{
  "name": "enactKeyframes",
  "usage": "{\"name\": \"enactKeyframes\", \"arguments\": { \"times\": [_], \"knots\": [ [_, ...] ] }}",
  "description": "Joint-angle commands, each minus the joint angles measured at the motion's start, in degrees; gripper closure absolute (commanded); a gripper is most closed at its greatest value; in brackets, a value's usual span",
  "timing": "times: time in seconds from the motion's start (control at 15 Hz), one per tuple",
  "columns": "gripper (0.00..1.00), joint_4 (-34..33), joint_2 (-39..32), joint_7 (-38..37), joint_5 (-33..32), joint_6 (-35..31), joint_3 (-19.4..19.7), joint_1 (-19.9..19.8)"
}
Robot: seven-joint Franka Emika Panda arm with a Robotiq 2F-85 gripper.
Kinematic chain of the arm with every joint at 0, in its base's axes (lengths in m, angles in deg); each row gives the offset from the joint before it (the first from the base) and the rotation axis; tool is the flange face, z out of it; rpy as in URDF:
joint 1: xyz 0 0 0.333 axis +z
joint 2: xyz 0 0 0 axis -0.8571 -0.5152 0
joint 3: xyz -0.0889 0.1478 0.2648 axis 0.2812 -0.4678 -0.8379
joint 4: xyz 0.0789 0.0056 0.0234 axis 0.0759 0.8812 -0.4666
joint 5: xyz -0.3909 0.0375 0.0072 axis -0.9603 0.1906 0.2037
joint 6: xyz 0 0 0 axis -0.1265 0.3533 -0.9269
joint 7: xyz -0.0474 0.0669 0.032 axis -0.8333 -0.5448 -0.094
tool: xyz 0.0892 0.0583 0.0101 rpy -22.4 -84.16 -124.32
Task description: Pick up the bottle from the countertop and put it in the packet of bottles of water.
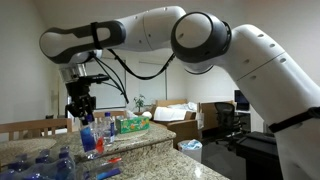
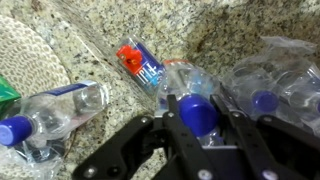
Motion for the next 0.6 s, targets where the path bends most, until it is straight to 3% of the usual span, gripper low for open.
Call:
{"name": "enactKeyframes", "arguments": {
  "times": [0.0, 0.53],
  "knots": [
    [0.89, -10.72, -4.6, -0.52, -1.26, 7.41, 1.06, 0.89],
    [0.89, -23.17, -10.59, 2.5, -1.96, 16.15, 1.44, 5.79]
  ]
}}
